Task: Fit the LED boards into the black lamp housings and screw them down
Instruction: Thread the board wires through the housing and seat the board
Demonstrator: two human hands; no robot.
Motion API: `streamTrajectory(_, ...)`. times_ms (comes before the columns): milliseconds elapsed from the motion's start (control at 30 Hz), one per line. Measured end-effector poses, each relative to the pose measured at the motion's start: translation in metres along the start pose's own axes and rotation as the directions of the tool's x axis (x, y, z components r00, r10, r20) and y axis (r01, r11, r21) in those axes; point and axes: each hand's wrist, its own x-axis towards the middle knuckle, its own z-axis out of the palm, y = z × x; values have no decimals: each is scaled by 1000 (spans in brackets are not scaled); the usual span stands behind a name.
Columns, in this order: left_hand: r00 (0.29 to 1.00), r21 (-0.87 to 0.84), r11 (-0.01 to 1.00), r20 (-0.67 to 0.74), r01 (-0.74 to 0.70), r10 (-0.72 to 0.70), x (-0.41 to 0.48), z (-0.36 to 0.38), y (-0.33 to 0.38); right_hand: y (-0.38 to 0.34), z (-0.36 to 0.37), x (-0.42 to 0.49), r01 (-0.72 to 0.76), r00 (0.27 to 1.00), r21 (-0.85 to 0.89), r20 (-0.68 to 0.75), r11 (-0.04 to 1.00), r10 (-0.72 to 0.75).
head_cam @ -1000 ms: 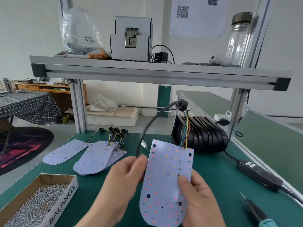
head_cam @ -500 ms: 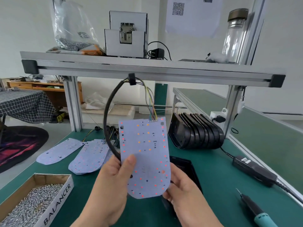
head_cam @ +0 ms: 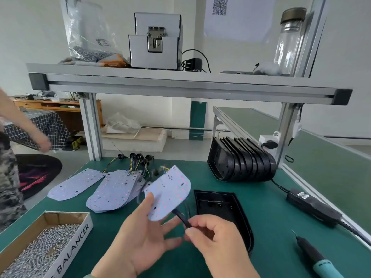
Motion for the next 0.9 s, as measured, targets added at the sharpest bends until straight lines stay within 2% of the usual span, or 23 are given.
streamTrajectory(133, 998, -38, 998, 37, 43, -42, 7, 2, -9, -3, 4, -4, 15, 985, 61, 169, 998, -25)
streamTrajectory(200, 1000, -16, 1000, 9, 5, -5, 8, 4, -11, -3, 0, -3, 71, 987, 25, 141, 997, -74)
streamTrajectory(267, 999, 14, 999, -19, -47, 48, 9, 4, -12, 4, -14, 3, 201, 969, -156, -109, 967, -220)
streamTrajectory(300, 997, 27, 997, -24, -76, 77, 9, 4, -12, 8, -25, 8, 199, 925, -307, -253, 930, -282)
streamTrajectory(333, 994, 33, 994, -21, -105, 106, 8, 4, -11, 13, -37, 13, 124, 871, -447, -378, 886, -313)
streamTrajectory(367, 991, 29, 991, -12, -133, 133, 6, 5, -8, 16, -50, 17, -22, 871, -513, -432, 858, -236)
streamTrajectory(400, 987, 18, 987, 3, -161, 161, 5, 5, -6, 20, -61, 20, -209, 900, -520, -433, 828, -45)
streamTrajectory(467, 977, -5, 978, 36, -208, 208, 0, 8, -1, 28, -72, 24, -483, 872, -509, -352, 713, 339)
streamTrajectory(500, 974, -20, 975, 50, -221, 222, -3, 10, 1, 30, -71, 23, -518, 855, -539, -297, 664, 426)
streamTrajectory(533, 972, -39, 973, 65, -225, 228, -5, 12, 2, 34, -68, 23, -505, 860, -570, -264, 648, 438)
streamTrajectory(633, 963, -72, 973, 140, -221, 230, -13, 19, 3, 40, -59, 27, -480, 877, -554, -293, 680, 380)
streamTrajectory(767, 946, -139, 982, 278, -130, 164, -20, 22, 2, 41, -53, 30, -416, 859, -233, -417, 879, 296)
streamTrajectory(900, 926, -118, 993, 376, 14, 32, -24, 23, -1, 37, -48, 30, -324, 857, -86, -448, 942, 254)
